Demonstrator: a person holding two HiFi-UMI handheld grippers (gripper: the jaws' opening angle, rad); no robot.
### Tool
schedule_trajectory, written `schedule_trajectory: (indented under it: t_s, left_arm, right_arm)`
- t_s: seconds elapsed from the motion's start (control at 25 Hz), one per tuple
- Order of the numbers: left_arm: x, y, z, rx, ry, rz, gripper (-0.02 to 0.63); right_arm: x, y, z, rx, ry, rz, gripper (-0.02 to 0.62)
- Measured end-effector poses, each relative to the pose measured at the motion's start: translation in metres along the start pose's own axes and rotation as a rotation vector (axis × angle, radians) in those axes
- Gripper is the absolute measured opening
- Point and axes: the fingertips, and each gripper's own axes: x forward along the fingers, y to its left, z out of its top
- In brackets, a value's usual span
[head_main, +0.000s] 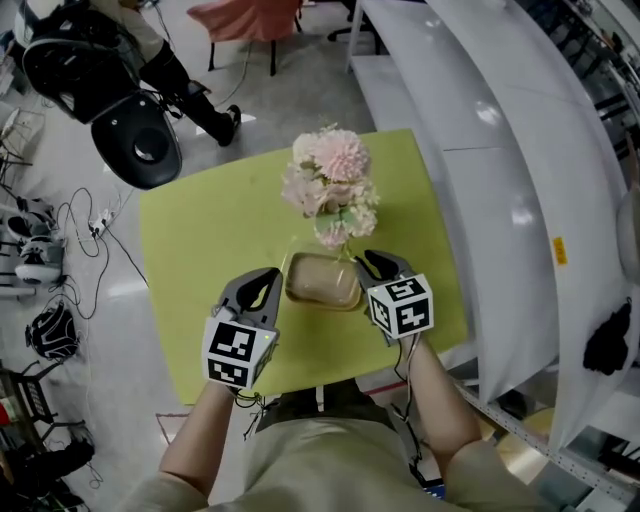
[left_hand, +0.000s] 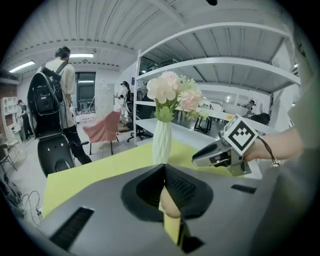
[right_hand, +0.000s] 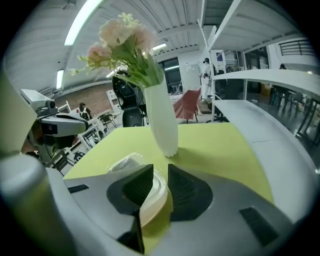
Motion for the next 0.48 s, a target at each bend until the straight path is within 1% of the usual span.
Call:
schedule_trajectory:
  t_s: [0.24, 0.36, 0.48]
  left_arm:
    - [0.011, -0.004, -0.023, -0.021, 0.049, -0.023, 0.006]
    - [0.011, -0.006, -0.029, -0.026, 0.059, -0.03, 0.006]
    - [0.009, -0.006, -0.032, -0.031, 0.061, -0.029, 0.006]
  right_arm:
    - [0.02, -0.009, -0.03, 0.008, 0.083, -0.042, 0.092]
    - [0.023, -0.011, -0.04, 0.026, 0.098, -0.043, 0.087]
    - [0.023, -0.01, -0.041, 0.025, 0.09, -0.036, 0.081]
